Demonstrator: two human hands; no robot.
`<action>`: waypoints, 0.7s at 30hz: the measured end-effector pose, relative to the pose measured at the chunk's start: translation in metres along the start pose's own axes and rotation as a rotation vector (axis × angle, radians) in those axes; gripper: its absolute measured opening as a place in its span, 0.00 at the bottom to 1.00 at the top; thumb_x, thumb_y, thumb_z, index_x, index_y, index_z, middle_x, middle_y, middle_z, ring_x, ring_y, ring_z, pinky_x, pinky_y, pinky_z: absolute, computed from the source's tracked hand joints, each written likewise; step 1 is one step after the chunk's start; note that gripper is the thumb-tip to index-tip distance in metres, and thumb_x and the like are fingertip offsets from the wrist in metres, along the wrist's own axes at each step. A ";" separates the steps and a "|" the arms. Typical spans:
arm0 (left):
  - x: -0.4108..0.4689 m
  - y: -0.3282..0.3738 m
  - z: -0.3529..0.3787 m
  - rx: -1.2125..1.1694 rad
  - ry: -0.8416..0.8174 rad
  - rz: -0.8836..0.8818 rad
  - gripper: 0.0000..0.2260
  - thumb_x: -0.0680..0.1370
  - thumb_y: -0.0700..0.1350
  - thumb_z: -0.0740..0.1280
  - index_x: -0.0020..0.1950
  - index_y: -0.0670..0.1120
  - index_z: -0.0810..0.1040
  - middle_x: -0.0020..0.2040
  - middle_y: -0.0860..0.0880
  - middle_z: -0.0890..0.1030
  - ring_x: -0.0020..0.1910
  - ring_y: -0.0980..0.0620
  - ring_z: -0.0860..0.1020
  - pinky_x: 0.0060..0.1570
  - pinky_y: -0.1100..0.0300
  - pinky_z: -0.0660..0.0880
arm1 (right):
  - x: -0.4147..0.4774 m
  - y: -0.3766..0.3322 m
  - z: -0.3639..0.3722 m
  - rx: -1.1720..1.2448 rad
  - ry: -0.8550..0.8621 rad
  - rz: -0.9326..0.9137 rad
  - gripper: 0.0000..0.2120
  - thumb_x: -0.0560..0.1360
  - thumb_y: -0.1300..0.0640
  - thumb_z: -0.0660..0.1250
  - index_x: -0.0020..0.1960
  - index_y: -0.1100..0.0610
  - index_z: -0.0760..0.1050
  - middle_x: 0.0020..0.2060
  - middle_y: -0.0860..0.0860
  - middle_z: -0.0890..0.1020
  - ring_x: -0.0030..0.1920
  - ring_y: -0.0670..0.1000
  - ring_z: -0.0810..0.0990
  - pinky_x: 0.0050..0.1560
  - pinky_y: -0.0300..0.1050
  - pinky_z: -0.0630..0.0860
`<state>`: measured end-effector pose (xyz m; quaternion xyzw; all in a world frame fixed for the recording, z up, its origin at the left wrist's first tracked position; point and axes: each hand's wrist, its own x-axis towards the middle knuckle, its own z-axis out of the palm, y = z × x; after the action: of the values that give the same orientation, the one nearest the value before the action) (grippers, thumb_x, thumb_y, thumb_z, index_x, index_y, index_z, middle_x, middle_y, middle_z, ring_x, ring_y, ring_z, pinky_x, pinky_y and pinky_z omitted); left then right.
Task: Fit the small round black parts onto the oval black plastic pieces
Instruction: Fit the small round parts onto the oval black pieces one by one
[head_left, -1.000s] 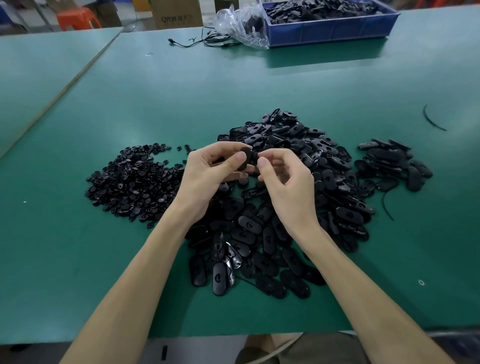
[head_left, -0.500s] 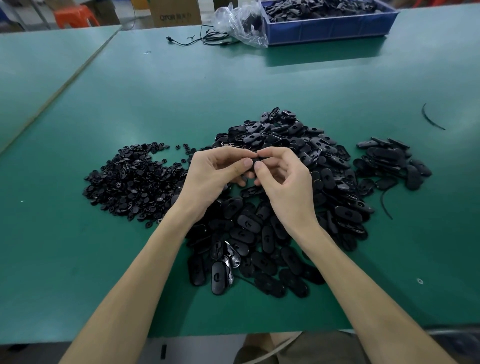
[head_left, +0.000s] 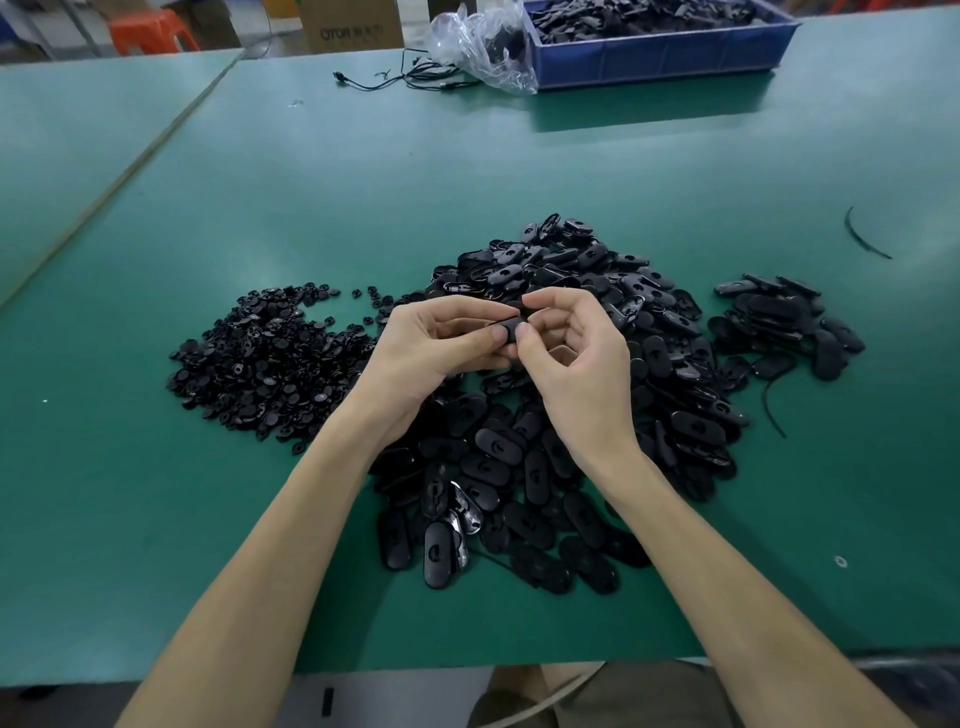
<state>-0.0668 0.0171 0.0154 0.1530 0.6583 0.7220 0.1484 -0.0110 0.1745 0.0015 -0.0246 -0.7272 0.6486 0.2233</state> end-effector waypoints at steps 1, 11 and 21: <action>0.000 0.000 0.000 0.001 0.001 -0.003 0.09 0.79 0.33 0.71 0.58 0.37 0.84 0.50 0.38 0.87 0.48 0.46 0.86 0.52 0.56 0.83 | 0.000 0.000 0.000 0.001 0.000 0.000 0.09 0.79 0.63 0.71 0.57 0.54 0.79 0.40 0.45 0.83 0.41 0.47 0.84 0.44 0.40 0.81; -0.001 0.003 0.002 0.055 0.029 -0.027 0.07 0.79 0.33 0.71 0.56 0.38 0.85 0.50 0.37 0.87 0.48 0.43 0.86 0.55 0.54 0.83 | 0.000 -0.001 0.001 -0.008 -0.023 -0.016 0.10 0.78 0.64 0.72 0.55 0.52 0.80 0.40 0.46 0.82 0.41 0.45 0.82 0.44 0.40 0.81; -0.001 0.003 0.014 0.208 0.120 0.021 0.08 0.77 0.29 0.69 0.51 0.37 0.85 0.45 0.39 0.87 0.40 0.50 0.83 0.44 0.64 0.80 | -0.003 0.000 0.003 -0.042 -0.059 -0.037 0.12 0.77 0.66 0.72 0.51 0.49 0.78 0.39 0.51 0.81 0.40 0.54 0.81 0.43 0.48 0.82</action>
<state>-0.0599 0.0287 0.0197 0.1312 0.7357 0.6590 0.0846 -0.0096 0.1712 0.0006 0.0033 -0.7474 0.6293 0.2129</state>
